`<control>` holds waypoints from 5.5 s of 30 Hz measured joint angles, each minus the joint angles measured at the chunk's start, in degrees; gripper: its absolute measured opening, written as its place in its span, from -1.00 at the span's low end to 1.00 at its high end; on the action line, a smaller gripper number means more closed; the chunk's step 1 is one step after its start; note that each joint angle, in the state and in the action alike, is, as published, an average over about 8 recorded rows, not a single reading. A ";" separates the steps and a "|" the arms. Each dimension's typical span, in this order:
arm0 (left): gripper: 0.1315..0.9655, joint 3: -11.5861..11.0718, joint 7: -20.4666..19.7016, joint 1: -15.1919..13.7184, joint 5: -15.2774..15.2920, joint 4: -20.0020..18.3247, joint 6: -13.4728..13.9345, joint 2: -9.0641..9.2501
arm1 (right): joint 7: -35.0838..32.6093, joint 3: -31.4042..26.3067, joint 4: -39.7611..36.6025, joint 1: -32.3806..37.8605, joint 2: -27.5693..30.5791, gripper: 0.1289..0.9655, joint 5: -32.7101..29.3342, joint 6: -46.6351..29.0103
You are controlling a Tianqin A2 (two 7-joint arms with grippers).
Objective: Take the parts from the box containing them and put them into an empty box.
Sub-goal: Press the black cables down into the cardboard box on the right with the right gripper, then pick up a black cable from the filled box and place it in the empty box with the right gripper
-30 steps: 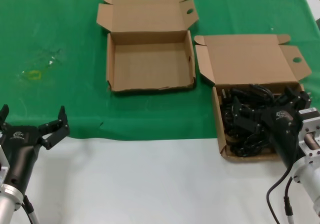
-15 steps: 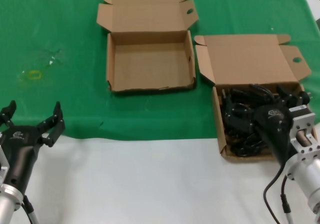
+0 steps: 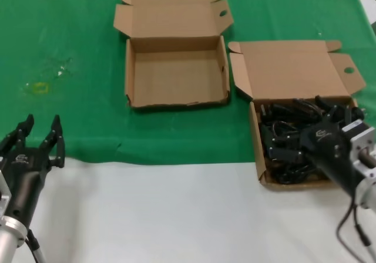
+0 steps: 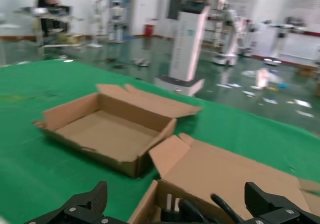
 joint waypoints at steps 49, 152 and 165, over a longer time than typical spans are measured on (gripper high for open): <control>-0.97 0.00 -0.01 0.00 0.01 0.00 0.00 0.00 | -25.16 -22.96 -38.90 60.20 4.18 1.00 -26.36 -75.73; -0.97 0.00 -0.01 0.00 0.01 0.00 0.00 0.00 | -20.94 -21.90 -51.64 71.67 -10.10 -0.86 -32.05 -78.29; -0.97 0.00 -0.01 0.00 0.01 0.00 0.00 0.00 | -30.76 -21.33 -72.99 79.60 -23.02 -0.87 -31.86 -71.21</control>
